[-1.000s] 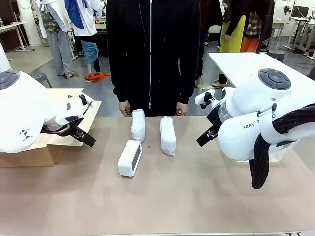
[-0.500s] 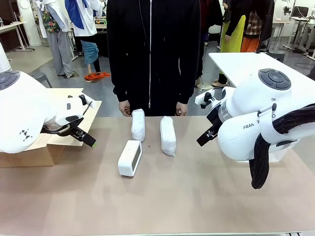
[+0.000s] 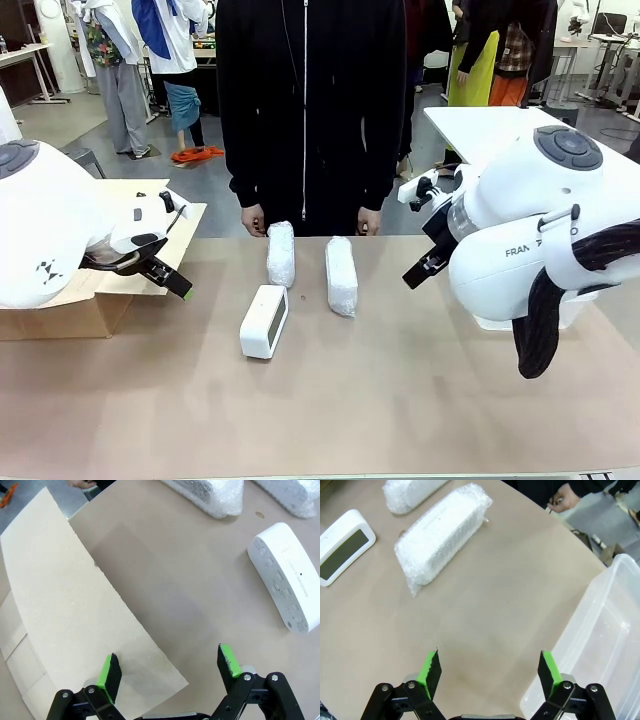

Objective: Separate and place wrapped and unwrapped clocks.
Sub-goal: Pick up the Digital clock indicated by the person.

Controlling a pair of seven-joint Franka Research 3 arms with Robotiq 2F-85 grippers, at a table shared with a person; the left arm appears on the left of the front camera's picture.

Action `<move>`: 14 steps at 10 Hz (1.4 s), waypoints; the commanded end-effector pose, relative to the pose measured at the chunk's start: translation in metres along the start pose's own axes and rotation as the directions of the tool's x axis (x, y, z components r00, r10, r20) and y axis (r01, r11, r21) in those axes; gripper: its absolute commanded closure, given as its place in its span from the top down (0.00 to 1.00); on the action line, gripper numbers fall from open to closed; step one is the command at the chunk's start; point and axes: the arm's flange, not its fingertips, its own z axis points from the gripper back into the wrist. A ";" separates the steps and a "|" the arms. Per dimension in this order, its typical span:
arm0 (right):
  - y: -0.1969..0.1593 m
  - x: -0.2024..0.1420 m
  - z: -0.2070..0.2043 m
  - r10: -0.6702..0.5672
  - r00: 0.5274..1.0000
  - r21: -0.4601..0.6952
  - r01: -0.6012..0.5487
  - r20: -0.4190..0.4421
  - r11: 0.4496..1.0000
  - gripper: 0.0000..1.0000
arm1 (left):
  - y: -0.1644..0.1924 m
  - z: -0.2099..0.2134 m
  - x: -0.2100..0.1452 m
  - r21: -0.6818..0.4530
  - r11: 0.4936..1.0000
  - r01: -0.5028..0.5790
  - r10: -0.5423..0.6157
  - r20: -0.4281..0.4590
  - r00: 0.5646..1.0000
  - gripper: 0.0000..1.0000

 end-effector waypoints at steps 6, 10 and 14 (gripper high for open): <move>-0.015 -0.006 0.077 0.088 0.995 -0.019 -0.089 -0.039 0.996 1.00 | 0.015 0.092 -0.043 0.081 0.996 0.025 -0.027 0.030 0.999 1.00; -0.045 -0.022 0.111 0.135 0.991 0.008 -0.135 0.006 0.991 1.00 | 0.045 0.121 -0.076 0.026 0.994 0.102 -0.104 0.081 0.991 1.00; -0.088 -0.047 0.132 0.267 0.960 0.165 -0.278 0.081 0.946 1.00 | 0.087 0.151 -0.115 -0.066 0.964 0.258 -0.242 0.192 0.951 1.00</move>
